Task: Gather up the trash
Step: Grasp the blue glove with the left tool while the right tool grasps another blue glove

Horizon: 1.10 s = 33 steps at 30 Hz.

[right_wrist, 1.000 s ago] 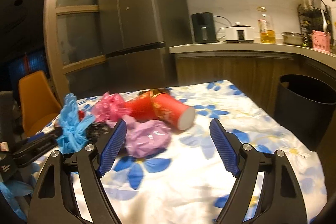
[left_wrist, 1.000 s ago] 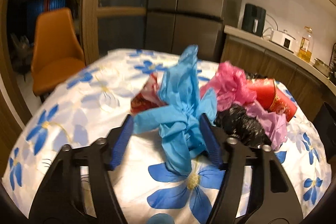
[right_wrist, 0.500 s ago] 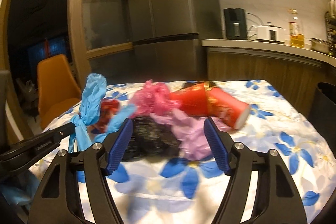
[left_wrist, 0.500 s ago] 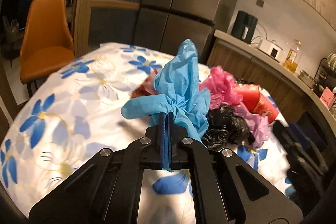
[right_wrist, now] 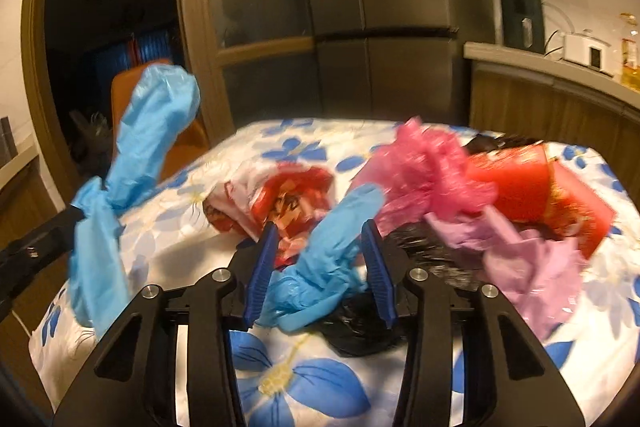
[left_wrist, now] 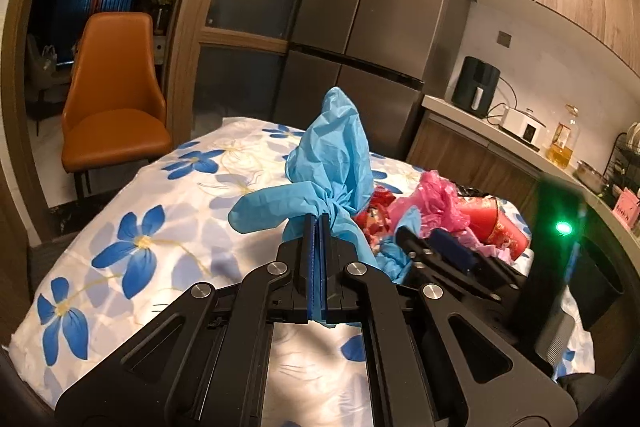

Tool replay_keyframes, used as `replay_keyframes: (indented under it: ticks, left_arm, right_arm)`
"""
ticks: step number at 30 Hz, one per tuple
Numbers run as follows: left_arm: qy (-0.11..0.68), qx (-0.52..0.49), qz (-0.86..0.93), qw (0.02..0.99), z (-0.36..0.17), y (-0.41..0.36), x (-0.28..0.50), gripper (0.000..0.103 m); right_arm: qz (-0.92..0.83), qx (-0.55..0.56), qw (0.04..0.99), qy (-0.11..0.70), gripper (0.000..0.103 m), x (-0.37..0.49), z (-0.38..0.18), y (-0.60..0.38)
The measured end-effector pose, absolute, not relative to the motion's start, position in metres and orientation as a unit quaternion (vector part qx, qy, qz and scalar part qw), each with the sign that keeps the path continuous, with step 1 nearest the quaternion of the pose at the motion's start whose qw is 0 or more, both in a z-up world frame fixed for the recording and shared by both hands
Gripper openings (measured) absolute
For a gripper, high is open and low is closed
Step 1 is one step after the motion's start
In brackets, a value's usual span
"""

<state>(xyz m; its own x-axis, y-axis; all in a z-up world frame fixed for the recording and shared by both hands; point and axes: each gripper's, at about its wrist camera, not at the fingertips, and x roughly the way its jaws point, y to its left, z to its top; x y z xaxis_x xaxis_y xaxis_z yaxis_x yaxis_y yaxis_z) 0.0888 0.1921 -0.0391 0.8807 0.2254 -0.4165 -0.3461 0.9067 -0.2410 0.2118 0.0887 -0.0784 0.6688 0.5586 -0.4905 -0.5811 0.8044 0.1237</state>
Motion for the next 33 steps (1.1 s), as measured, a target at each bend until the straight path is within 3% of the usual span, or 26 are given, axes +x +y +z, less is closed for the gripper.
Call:
replay_keyframes:
  ticks: [4,11,22,33]
  left_arm:
    - [0.194,-0.156,0.148,0.957,-0.04,0.191,0.088,0.001]
    - [0.192,-0.156,0.144,0.958,-0.037,0.188,0.087,0.001]
    - [0.183,-0.145,0.135,0.963,-0.028,0.172,0.082,0.001]
    - [0.173,-0.11,0.089,0.975,-0.01,0.111,0.084,0.001]
  right_arm:
    - [0.315,-0.022,0.901,0.298,0.035,0.223,-0.089,0.094]
    - [0.325,-0.024,0.893,0.311,0.004,0.225,-0.095,0.095]
    - [0.347,0.035,0.908,0.232,0.002,0.178,-0.041,0.039]
    - [0.309,0.056,0.93,0.191,0.002,0.146,-0.013,-0.04]
